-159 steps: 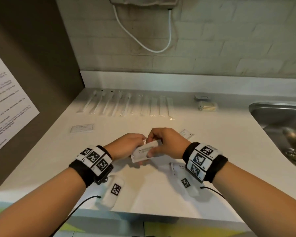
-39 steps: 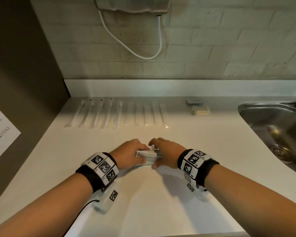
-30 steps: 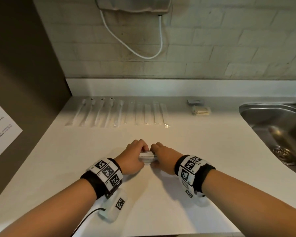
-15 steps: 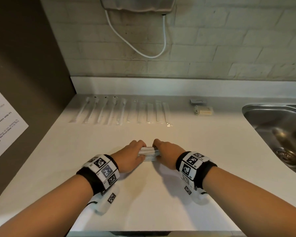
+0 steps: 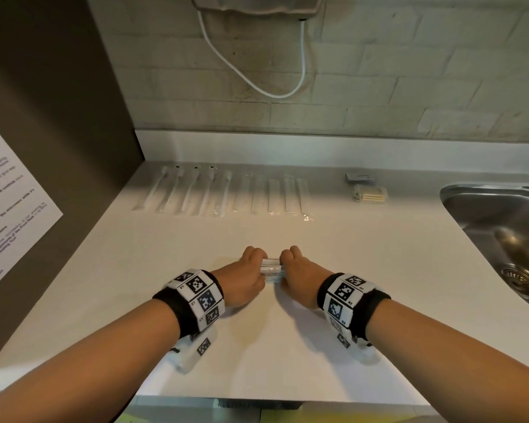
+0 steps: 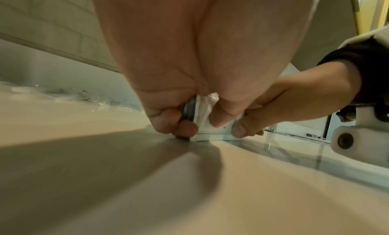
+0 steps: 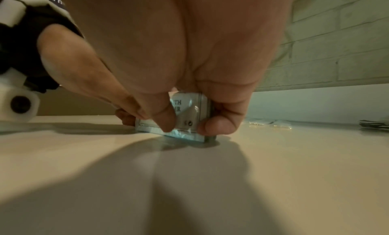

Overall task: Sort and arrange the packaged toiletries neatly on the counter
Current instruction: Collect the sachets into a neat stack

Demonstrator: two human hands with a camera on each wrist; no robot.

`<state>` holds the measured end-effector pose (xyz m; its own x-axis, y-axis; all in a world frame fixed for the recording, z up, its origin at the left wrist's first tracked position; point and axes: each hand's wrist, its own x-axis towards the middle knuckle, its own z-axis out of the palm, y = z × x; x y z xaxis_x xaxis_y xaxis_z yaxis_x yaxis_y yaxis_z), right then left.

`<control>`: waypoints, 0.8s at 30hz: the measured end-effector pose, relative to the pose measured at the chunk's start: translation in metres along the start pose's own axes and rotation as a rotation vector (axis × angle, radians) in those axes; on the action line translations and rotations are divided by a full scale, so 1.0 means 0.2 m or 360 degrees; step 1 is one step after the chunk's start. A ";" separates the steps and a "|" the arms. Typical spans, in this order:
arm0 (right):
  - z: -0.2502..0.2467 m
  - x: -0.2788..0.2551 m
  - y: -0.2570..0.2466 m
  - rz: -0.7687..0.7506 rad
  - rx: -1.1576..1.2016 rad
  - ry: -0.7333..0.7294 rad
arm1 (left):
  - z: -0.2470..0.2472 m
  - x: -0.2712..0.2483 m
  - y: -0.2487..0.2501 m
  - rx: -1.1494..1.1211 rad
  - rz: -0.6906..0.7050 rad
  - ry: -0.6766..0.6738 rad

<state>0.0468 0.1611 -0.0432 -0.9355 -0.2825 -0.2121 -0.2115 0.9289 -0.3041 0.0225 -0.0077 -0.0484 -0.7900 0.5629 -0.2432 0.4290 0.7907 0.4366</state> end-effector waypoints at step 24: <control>-0.22 0.05 0.07 -0.0049 0.0297 -0.0088 | -0.09 -0.03 -0.04 -0.0353 -0.0004 -0.0059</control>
<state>0.0221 0.1828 -0.0086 -0.9112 -0.3277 -0.2494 -0.1789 0.8604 -0.4772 0.0162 -0.0215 -0.0336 -0.7727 0.5724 -0.2743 0.3167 0.7222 0.6149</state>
